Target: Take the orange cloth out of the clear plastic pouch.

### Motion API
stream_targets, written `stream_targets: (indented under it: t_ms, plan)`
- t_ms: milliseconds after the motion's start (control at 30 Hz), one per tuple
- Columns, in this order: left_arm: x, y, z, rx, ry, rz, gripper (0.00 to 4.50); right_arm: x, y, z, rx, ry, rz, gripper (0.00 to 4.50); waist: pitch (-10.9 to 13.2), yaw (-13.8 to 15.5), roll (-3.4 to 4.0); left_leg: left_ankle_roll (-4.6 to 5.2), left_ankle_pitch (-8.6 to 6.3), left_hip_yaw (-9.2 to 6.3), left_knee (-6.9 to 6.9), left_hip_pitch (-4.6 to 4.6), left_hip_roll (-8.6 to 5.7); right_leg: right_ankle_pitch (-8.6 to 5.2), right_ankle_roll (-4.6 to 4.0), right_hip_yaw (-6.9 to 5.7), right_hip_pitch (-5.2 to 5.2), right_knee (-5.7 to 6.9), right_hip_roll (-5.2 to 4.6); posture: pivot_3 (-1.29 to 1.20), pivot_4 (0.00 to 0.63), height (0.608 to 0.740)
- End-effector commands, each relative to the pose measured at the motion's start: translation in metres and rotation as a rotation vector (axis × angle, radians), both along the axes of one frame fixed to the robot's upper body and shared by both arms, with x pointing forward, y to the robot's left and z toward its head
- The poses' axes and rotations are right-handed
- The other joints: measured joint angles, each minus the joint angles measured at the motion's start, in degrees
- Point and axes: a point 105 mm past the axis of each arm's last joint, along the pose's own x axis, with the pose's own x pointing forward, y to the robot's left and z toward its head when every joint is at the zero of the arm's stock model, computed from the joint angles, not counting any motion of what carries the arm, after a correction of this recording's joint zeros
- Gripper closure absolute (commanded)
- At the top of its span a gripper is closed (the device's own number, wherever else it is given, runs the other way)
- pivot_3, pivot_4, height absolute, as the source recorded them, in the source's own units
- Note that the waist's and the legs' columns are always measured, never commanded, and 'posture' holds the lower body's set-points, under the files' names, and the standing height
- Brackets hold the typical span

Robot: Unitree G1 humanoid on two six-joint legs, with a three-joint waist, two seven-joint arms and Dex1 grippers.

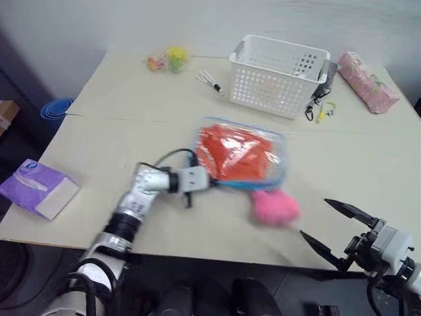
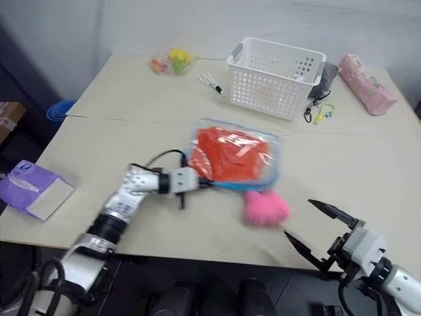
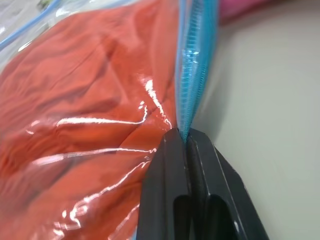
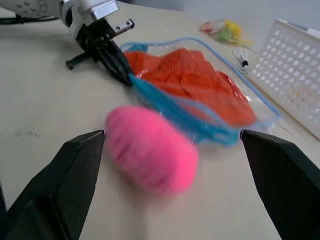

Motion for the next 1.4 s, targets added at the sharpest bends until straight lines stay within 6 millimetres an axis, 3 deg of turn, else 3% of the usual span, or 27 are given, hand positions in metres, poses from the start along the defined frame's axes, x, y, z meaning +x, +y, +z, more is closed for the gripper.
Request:
stream_targets:
  t_ms: [33,467,733,767,833,933,1000,1133,1300,1400]
  plan:
    - [-0.011,-0.016,-0.017,0.053,0.074,0.012,4.48,-0.006,-0.002,0.011,0.002,-0.022,-0.019,0.0,0.0,-0.5,0.0,-0.04,0.02,0.0,-0.03,0.05,0.02,0.0,0.0,0.01,0.0,-0.04,0.02,0.0,0.15,0.74]
    - [-0.04,-0.069,-0.02,-0.039,0.313,0.174,4.48,-0.021,-0.025,0.01,0.025,0.076,-0.088,0.0,-0.1,0.0,0.11,-0.03,0.18,-0.14,-0.08,0.16,0.0,0.0,0.0,0.13,0.26,-0.36,-0.01,0.0,0.15,0.74]
    - [-0.046,-0.082,-0.022,-0.057,0.406,0.246,4.48,-0.027,-0.032,0.008,0.049,0.115,-0.107,0.0,-0.1,0.9,0.18,0.0,0.17,-0.21,-0.09,0.2,0.0,0.0,0.0,0.17,0.43,-0.53,-0.02,0.0,0.15,0.74]
    - [-0.046,-0.084,-0.019,-0.074,0.424,0.242,4.03,-0.028,-0.032,0.007,0.055,0.12,-0.107,0.0,-0.1,0.9,0.18,0.01,0.16,-0.22,-0.08,0.21,-0.01,0.0,0.0,0.18,0.47,-0.57,-0.02,0.0,0.15,0.74]
    - [-0.046,-0.088,-0.011,-0.126,0.447,0.226,3.52,-0.029,-0.031,0.005,0.066,0.132,-0.106,0.0,-0.1,0.9,0.19,0.02,0.16,-0.24,-0.09,0.21,0.0,0.0,0.0,0.18,0.49,-0.63,-0.02,0.0,0.15,0.74]
    - [-0.049,-0.093,0.014,-0.243,0.48,0.141,2.6,-0.031,-0.028,0.001,0.08,0.167,-0.096,0.0,-0.1,0.7,0.19,0.02,0.15,-0.24,-0.09,0.18,0.0,0.0,0.0,0.18,0.47,-0.66,-0.02,0.0,0.15,0.74]
    - [-0.049,-0.088,0.031,-0.303,0.486,0.084,2.04,-0.03,-0.026,0.0,0.089,0.194,-0.086,0.0,-0.1,0.6,0.19,0.02,0.16,-0.23,-0.12,0.15,0.01,0.0,0.0,0.17,0.42,-0.67,-0.01,0.0,0.15,0.74]
    - [-0.051,-0.06,0.053,-0.334,0.473,-0.066,2.04,-0.023,-0.031,-0.015,0.014,0.276,-0.111,0.0,-0.1,-0.3,0.2,-0.08,0.21,-0.2,-0.13,0.09,0.02,0.0,-0.01,0.18,0.26,-0.54,0.01,0.0,0.15,0.74]
    - [-0.033,-0.025,0.063,-0.352,0.396,-0.067,2.04,-0.009,-0.04,-0.04,-0.077,0.363,-0.15,0.0,-0.1,-0.9,0.21,-0.19,0.27,-0.21,-0.19,0.16,0.02,-0.01,-0.03,0.14,0.25,-0.48,0.03,0.0,0.15,0.74]
    - [-0.031,0.0,0.071,-0.388,0.342,-0.113,2.04,0.005,-0.032,-0.049,-0.109,0.372,-0.103,0.0,-0.1,-1.1,0.21,-0.18,0.28,-0.17,-0.17,0.11,0.01,-0.01,-0.03,0.16,0.17,-0.45,0.04,0.0,0.15,0.74]
